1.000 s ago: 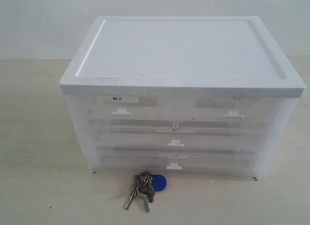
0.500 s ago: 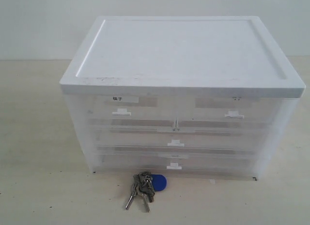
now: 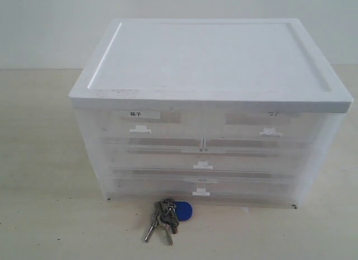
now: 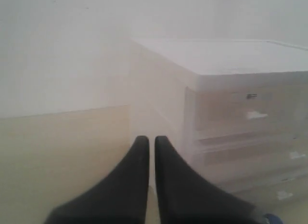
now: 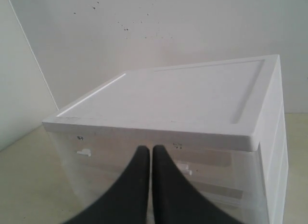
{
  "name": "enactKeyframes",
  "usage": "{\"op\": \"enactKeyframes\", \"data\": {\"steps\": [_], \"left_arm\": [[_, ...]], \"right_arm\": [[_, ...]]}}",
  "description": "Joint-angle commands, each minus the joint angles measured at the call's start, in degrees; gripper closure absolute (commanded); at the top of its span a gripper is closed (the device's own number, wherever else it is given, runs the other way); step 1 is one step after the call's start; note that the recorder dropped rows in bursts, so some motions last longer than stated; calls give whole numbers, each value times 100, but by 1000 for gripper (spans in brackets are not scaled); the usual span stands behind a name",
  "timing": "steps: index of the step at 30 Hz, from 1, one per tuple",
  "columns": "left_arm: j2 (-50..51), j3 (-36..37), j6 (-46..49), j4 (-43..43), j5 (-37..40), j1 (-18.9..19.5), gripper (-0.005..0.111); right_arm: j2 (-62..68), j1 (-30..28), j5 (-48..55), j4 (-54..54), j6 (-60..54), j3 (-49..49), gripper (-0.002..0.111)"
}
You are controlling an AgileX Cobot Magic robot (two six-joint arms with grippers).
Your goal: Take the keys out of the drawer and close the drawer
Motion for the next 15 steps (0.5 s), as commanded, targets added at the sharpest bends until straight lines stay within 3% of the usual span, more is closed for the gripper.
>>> {"op": "enactKeyframes", "data": {"steps": [1, 7, 11, 15], "left_arm": [[-73, 21, -120, 75, 241, 812, 102], [-419, 21, -120, 99, 833, 2041, 102], [-419, 21, -108, 260, 1267, 2641, 102], [-419, 21, 146, 480, 1461, 2705, 102]], "right_arm": [[-28, -10, 10, 7, -11, 17, 108], [-28, -10, 10, 7, -11, 17, 108], [-28, -10, -4, 7, -11, 17, 108], [-28, -10, -4, 7, -11, 17, 108]]}}
